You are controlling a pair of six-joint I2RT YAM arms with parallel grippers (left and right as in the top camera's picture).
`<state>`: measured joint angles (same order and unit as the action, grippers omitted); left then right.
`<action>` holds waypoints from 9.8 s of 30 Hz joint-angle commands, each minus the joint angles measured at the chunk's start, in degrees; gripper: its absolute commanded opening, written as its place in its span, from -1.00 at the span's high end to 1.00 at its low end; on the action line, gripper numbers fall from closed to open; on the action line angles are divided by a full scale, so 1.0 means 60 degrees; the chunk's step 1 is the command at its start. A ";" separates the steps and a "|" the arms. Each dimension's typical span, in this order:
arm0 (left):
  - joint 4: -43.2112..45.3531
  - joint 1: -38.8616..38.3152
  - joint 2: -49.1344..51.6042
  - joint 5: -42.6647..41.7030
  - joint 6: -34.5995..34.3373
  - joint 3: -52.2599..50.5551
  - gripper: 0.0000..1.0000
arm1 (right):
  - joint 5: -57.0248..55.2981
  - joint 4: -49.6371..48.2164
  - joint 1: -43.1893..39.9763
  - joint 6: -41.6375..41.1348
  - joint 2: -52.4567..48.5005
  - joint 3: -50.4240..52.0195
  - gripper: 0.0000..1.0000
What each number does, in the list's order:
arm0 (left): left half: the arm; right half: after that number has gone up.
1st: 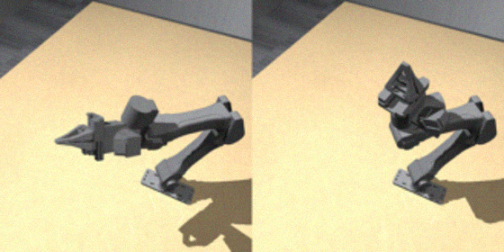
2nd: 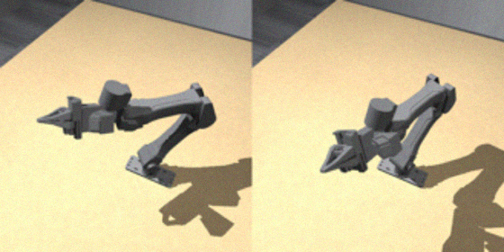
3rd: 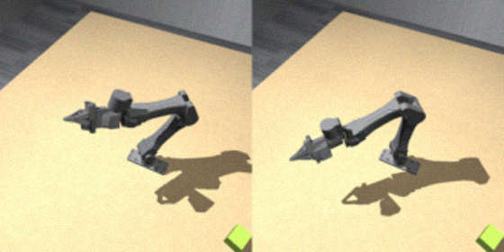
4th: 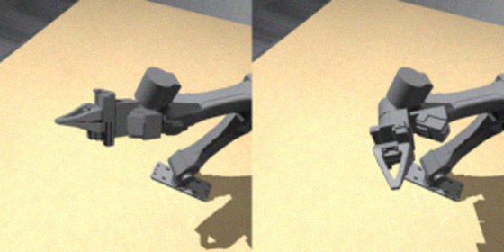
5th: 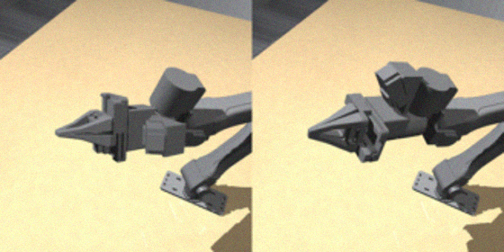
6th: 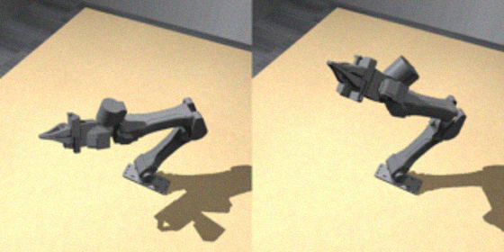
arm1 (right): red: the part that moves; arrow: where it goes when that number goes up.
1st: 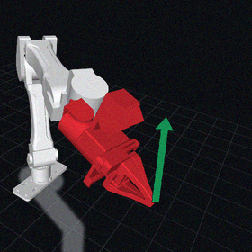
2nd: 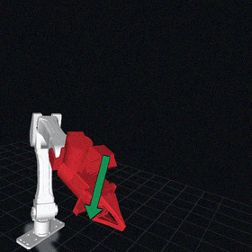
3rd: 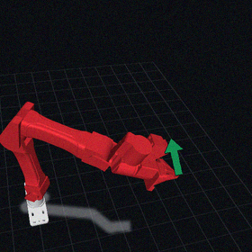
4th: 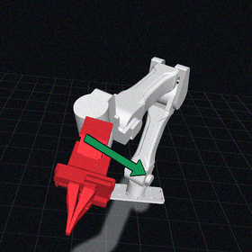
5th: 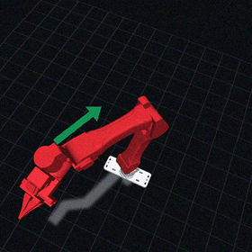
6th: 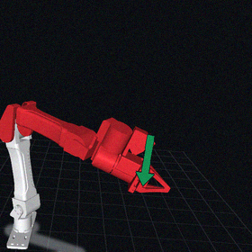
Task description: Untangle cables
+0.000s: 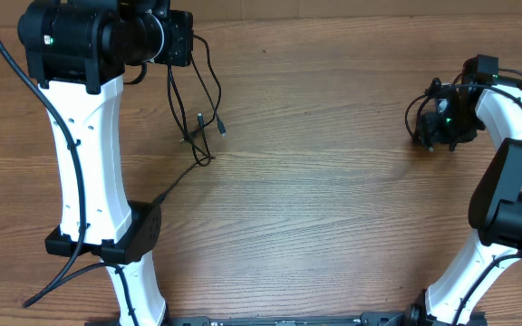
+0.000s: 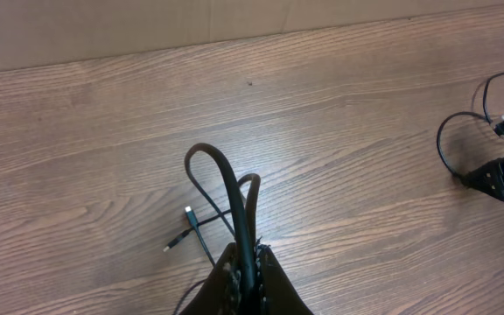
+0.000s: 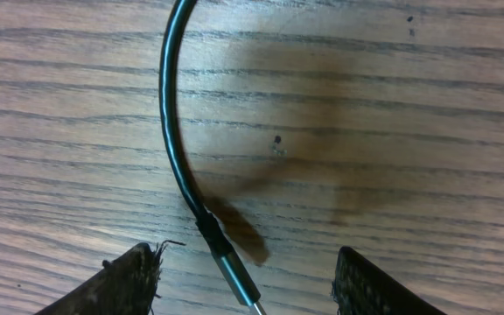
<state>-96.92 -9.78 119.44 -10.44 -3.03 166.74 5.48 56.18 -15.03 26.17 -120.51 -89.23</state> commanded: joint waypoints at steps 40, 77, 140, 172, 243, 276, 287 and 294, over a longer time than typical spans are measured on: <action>0.0022 -0.0080 0.0200 0.0240 -0.0029 0.0022 0.90 | 0.0404 -0.0703 -0.0076 -0.1027 0.0000 0.0055 0.93; 0.0022 -0.0157 0.0204 0.0237 -0.0036 0.0022 0.86 | -0.1453 -0.0969 -0.3858 -0.5293 -0.0040 -0.4229 -0.78; 0.0022 -0.0776 -0.6612 0.2776 0.0113 -0.3162 0.29 | -0.0823 0.3279 0.2820 -0.6688 -0.0036 -0.3869 -1.00; 0.3534 -0.0787 -0.7122 0.2426 -0.3195 -1.4859 -0.81 | -0.1843 0.4878 0.5643 -0.8404 0.3650 -0.3869 -1.00; 1.3380 0.0721 -0.1938 -0.3668 -1.3220 -1.5435 0.91 | -0.4805 0.6073 0.6808 -1.1111 0.3741 -0.3869 -1.00; 0.8269 0.0627 -0.4113 -0.3829 -0.7522 -0.5202 0.92 | -0.4116 0.5504 0.4798 -1.0561 0.3741 -0.2342 -1.00; 0.7267 0.0630 -0.4113 -0.4437 -0.6189 -0.5198 0.92 | -0.0572 0.4867 0.4601 -0.7522 0.3745 -0.2342 -0.99; 0.7351 0.0852 -0.4116 -0.4408 -0.5920 -0.5198 0.92 | 0.1606 0.3963 0.4615 -0.4805 0.3745 -0.2331 -1.00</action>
<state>-53.60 -5.50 94.87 -35.86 -41.36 134.65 6.59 80.79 12.78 -12.69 -100.05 -103.48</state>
